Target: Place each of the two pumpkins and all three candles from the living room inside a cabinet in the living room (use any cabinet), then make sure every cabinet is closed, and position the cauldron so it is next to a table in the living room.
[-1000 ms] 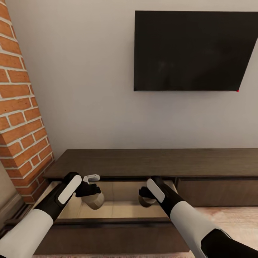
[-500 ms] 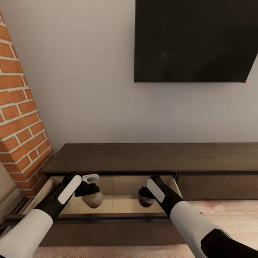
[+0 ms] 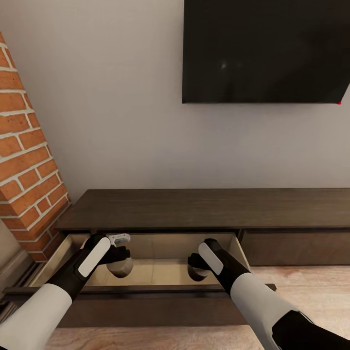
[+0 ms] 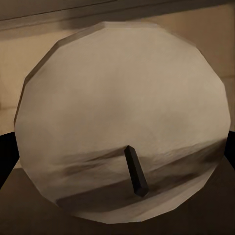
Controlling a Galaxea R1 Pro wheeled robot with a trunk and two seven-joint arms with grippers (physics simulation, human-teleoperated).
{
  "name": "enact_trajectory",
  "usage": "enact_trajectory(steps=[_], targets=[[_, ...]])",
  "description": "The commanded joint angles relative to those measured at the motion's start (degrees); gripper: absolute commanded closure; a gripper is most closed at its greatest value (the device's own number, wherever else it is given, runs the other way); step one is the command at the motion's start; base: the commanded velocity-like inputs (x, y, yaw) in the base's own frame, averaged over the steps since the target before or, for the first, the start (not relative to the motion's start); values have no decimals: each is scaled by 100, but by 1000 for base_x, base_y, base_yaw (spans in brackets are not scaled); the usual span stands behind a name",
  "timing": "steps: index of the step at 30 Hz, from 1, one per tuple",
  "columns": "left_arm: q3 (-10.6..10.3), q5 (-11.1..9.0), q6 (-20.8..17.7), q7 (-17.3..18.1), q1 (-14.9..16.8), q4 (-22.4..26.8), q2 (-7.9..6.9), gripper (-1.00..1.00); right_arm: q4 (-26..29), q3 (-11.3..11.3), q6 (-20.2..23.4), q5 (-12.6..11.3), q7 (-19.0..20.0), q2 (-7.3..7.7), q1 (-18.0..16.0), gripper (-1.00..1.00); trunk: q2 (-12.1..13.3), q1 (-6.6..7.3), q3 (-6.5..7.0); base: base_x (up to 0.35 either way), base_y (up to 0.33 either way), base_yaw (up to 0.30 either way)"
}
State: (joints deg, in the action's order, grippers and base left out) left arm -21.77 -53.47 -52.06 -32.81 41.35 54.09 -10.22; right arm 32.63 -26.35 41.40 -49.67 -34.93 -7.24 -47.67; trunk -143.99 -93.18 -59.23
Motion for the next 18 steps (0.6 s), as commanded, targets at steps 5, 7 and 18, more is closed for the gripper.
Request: enact_trajectory(steps=[5,7,18], targets=[[-21,-65,23,-51,5,8,-7,100,7,-28,-9,-78,-58,4,-5,100,-3,1,-6,0,0,0],[-21,-63,26,-51,5,6,-7,100,7,-28,-9,-78,-58,4,-5,100,-3,1,-6,61,41,0],[-21,-63,26,-42,5,2,1,100,13,-28,-9,-77,-58,-3,-5,100,-3,1,-6,71,57,0]])
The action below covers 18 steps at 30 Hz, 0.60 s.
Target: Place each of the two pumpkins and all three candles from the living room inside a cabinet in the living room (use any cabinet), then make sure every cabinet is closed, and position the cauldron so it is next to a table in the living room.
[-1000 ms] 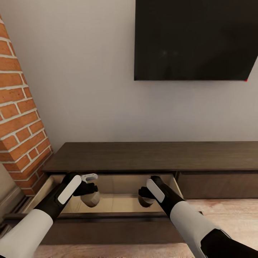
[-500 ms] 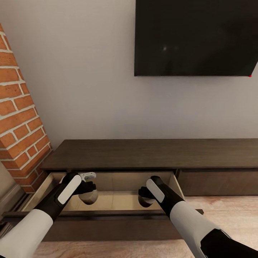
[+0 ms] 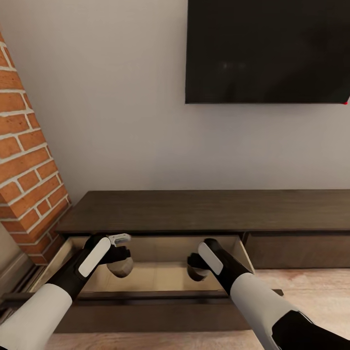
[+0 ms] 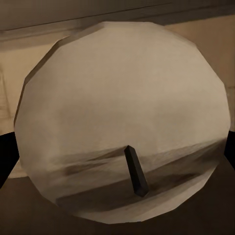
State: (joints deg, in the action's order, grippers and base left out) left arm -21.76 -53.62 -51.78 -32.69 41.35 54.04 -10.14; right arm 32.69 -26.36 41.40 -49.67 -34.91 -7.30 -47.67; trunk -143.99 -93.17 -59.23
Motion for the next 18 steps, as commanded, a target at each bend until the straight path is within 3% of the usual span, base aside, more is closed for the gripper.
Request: enact_trajectory(steps=[1,10,18], targets=[[-21,-47,-4,-53,5,6,-6,100,8,-27,-9,-78,-60,-2,-5,100,-3,0,-6,111,159,8],[-21,-52,-8,-45,5,1,-5,100,13,-27,-44,-78,-60,-14,-5,100,-3,0,-6,27,44,179],[-21,-52,-25,-36,5,1,20,100,44,-35,-199,-87,-60,-105,-5,100,-3,0,-6,1,-1,39]])
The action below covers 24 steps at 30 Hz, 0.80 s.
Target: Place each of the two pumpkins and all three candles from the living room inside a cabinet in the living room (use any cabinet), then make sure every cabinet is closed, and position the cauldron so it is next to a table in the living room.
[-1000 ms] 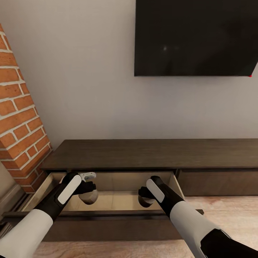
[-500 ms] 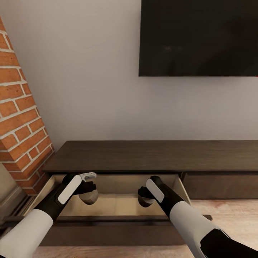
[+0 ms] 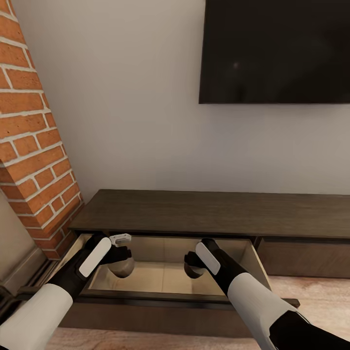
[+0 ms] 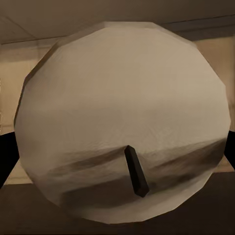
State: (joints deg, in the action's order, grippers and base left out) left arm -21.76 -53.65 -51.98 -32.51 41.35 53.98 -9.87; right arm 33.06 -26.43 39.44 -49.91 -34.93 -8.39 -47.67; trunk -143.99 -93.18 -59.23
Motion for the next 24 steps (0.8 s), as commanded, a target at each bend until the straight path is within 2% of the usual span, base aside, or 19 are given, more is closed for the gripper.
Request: enact_trajectory(steps=[1,10,17,24], targets=[[-21,-49,-8,-55,5,7,7,100,8,-40,-11,-63,-57,-15,-5,100,-3,1,-6,0,-64,6],[-33,-47,-29,-48,5,8,110,100,9,-65,-24,-124,-57,-95,-5,100,-3,1,-6,0,-46,2],[-268,-42,-31,-53,5,7,165,100,-23,-64,-31,-141,-57,-144,-5,100,-3,1,-6,0,-3,0],[-306,-40,-31,-54,5,7,169,100,-21,-70,-32,-142,-52,-161,-5,100,-3,1,-6,0,0,0]])
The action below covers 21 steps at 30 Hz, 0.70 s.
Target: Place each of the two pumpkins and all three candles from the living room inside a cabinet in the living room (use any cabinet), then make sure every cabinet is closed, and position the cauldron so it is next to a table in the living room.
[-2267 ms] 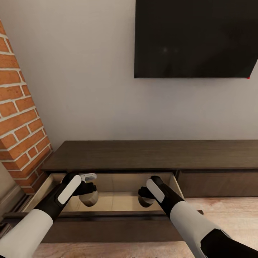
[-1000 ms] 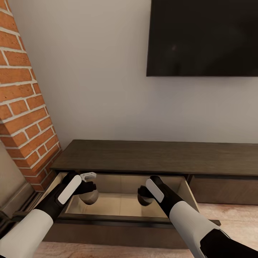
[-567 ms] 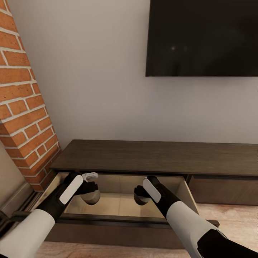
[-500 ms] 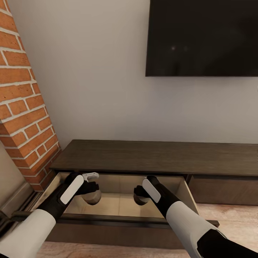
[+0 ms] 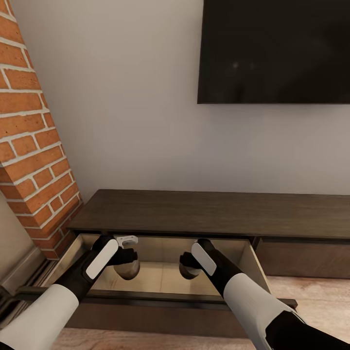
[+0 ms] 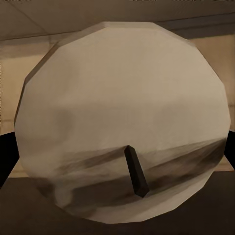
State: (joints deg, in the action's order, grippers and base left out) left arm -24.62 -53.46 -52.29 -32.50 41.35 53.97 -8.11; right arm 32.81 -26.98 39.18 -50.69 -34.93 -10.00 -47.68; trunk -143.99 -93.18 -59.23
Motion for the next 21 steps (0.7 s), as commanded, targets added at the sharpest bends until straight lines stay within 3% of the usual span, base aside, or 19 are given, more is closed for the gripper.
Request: enact_trajectory(steps=[1,9,14,21], targets=[[-22,-60,-1,-55,5,8,-7,100,6,-16,-6,-63,-52,0,-5,100,-3,1,-6,0,0,0],[-25,-59,-1,-55,5,8,-7,100,41,-34,-7,-63,-32,0,-5,100,-3,1,-6,0,0,0],[-26,-59,4,-55,5,8,-7,100,55,-97,-21,-58,732,0,-5,100,-3,1,-6,0,0,0],[-26,-59,8,-55,5,8,-6,100,35,-113,-69,-52,991,0,-5,100,-3,1,-6,7,0,0]])
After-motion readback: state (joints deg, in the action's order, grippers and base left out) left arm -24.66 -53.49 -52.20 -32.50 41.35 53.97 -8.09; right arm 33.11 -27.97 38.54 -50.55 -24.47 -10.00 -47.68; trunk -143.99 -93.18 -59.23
